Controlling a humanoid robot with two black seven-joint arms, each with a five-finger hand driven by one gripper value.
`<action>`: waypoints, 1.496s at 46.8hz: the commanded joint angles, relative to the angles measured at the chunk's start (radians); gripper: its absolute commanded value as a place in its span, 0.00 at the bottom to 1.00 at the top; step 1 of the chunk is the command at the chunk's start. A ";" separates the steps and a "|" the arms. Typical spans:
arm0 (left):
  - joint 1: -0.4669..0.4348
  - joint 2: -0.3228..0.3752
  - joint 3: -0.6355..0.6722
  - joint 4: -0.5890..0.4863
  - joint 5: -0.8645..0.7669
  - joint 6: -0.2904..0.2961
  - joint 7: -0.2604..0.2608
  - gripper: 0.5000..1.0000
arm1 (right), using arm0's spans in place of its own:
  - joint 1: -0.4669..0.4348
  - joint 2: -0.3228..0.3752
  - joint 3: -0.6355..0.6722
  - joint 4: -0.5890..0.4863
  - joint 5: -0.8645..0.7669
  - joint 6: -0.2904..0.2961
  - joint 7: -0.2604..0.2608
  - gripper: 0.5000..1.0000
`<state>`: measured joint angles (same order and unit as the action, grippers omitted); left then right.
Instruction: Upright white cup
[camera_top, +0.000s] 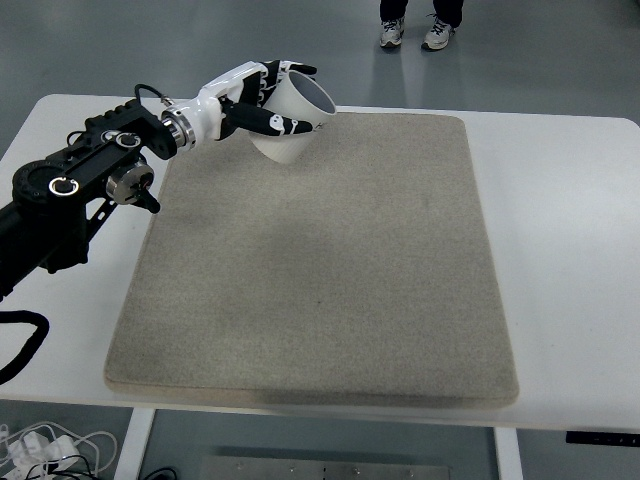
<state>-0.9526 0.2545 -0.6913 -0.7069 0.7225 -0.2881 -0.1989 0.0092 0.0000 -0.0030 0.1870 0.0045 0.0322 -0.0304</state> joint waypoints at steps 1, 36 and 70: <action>0.050 0.002 -0.056 -0.005 -0.005 -0.020 -0.051 0.00 | 0.000 0.000 0.000 0.000 0.000 0.000 0.000 0.90; 0.284 -0.008 -0.180 -0.005 -0.009 -0.094 -0.412 0.00 | 0.000 0.000 0.000 0.000 0.000 0.000 0.000 0.90; 0.333 -0.008 -0.137 0.001 0.086 -0.056 -0.412 0.25 | 0.000 0.000 0.000 0.000 0.000 0.000 0.000 0.90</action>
<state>-0.6203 0.2492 -0.8287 -0.7059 0.8085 -0.3571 -0.6110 0.0092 0.0000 -0.0031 0.1872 0.0045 0.0322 -0.0308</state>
